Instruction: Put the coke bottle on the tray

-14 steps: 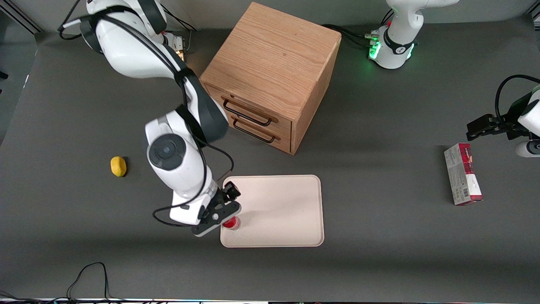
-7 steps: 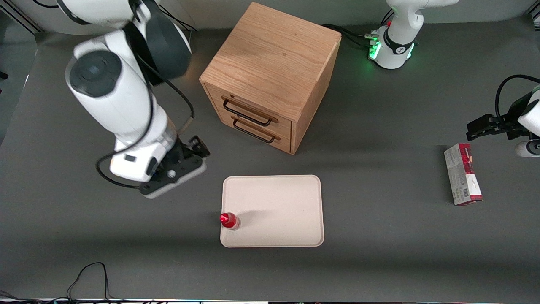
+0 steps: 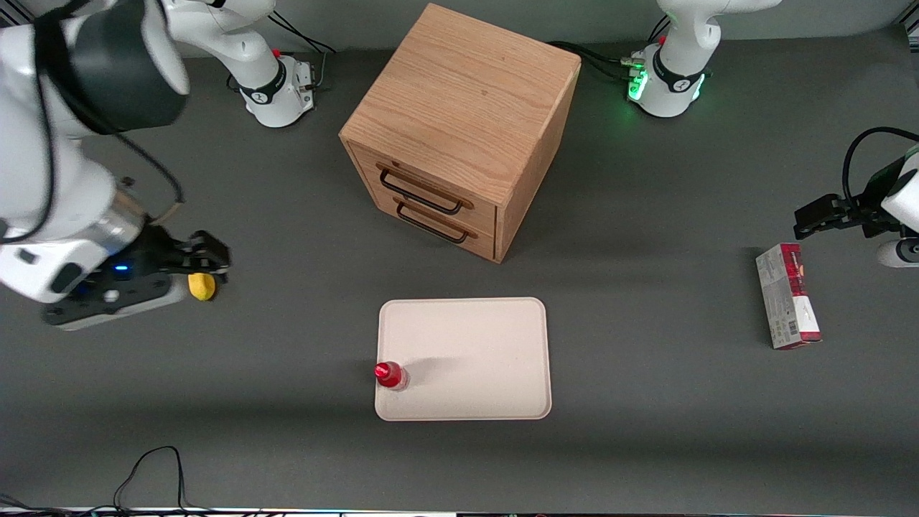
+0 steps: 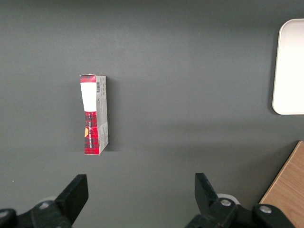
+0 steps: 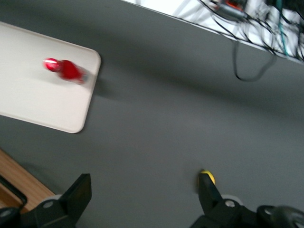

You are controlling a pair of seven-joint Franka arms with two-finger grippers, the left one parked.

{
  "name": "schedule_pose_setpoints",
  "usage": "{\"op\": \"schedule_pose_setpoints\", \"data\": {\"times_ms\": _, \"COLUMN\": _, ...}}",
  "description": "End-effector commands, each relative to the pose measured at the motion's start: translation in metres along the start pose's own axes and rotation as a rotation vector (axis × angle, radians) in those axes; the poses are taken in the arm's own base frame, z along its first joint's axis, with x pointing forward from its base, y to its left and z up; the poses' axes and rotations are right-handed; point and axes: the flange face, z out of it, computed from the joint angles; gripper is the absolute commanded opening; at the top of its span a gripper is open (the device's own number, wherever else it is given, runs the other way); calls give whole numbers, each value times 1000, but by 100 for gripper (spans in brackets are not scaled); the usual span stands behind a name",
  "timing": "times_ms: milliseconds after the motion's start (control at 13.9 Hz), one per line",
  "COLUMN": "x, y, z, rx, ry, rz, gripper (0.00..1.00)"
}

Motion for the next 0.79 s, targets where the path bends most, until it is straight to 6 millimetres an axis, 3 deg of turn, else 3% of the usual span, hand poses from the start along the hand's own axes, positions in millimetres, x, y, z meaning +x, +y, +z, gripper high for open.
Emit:
{"op": "schedule_pose_setpoints", "data": {"times_ms": 0, "x": -41, "y": 40, "z": -4, "rx": 25, "ry": -6, "rz": 76, "gripper": 100}}
{"op": "schedule_pose_setpoints", "data": {"times_ms": 287, "x": -72, "y": 81, "z": 2, "rx": 52, "ry": -11, "rz": 152, "gripper": 100}}
{"op": "schedule_pose_setpoints", "data": {"times_ms": 719, "x": -84, "y": 98, "z": 1, "rx": 41, "ry": -21, "rz": 155, "gripper": 100}}
